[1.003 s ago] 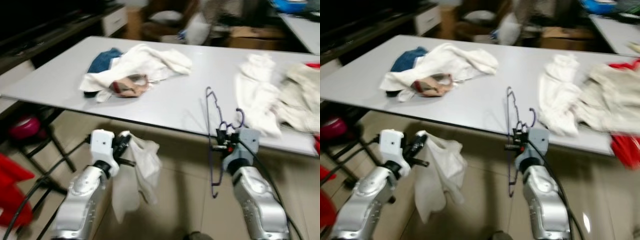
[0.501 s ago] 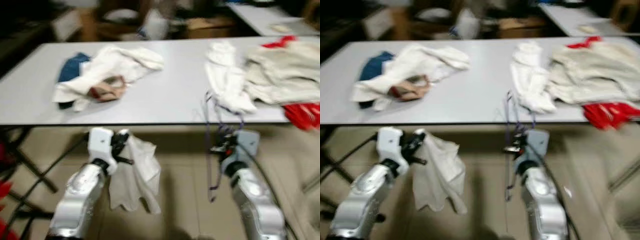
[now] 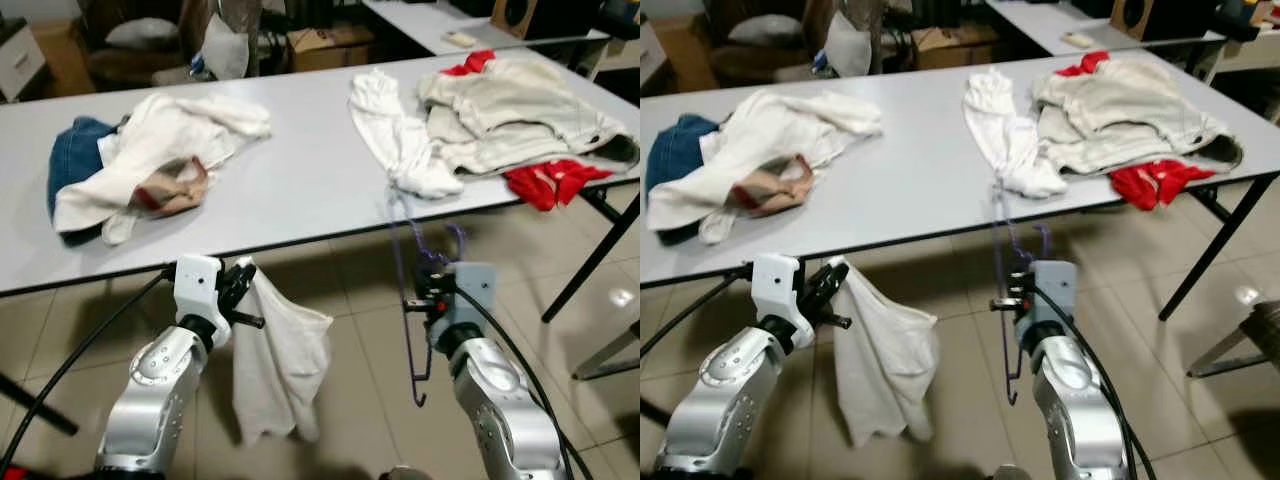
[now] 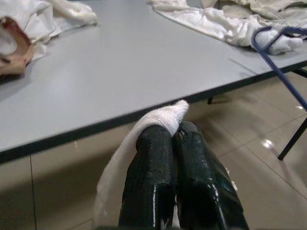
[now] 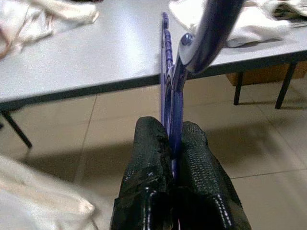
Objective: Hang hanger
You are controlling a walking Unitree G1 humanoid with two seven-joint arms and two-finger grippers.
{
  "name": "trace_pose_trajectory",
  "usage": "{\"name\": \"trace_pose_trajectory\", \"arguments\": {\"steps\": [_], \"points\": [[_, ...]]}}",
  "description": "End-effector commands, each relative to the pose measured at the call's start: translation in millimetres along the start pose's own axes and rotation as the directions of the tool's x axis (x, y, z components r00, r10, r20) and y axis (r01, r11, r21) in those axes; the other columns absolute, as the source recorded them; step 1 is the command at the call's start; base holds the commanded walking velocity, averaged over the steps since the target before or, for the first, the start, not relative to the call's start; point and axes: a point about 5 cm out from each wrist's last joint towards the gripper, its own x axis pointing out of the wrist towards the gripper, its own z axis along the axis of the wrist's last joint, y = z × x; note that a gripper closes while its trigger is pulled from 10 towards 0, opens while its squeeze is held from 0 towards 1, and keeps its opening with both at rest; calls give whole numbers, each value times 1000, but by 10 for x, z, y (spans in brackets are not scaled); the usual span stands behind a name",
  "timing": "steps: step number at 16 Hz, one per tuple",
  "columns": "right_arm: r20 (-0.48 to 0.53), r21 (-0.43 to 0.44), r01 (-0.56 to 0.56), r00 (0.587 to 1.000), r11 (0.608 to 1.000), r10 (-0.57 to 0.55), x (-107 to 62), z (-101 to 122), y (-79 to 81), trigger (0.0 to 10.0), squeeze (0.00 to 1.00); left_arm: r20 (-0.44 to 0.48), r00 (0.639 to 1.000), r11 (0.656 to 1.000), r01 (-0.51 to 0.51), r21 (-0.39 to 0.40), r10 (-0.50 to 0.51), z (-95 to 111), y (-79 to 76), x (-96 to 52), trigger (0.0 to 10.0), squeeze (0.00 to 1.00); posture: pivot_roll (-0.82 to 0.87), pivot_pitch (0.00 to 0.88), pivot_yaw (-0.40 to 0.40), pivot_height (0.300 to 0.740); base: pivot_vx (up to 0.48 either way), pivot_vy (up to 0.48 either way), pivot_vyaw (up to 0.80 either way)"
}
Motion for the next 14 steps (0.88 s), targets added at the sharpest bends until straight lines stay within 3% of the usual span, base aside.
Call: {"name": "trace_pose_trajectory", "arguments": {"steps": [1,2,5,6,10,14], "points": [[-2,-59,-42,999,997,42,22,67,36,10000,0,41,999,1000,-17,0,17,87,38,-6,10000,0,-82,30,73,740,0,0,0],[-11,-97,-73,997,993,73,29,77,62,10000,0,60,998,1000,-27,-12,27,119,54,-2,10000,0,-83,28,71,740,0,0,0],[104,-103,-157,980,982,167,38,331,126,10000,0,142,990,999,-21,-31,26,338,109,21,10000,0,-84,27,68,740,0,0,0],[109,-150,-174,976,973,191,43,373,133,10000,0,158,987,999,-27,-30,31,402,135,31,10000,0,-86,26,63,740,259,0,0],[139,-184,-157,973,970,184,56,487,95,10000,0,205,978,999,-24,-36,31,583,199,62,10000,0,-85,23,60,740,299,0,600],[152,-243,-171,966,955,211,57,596,56,10000,0,239,970,999,44,0,-43,797,194,186,10000,0,-82,32,55,740,328,0,0]]}}
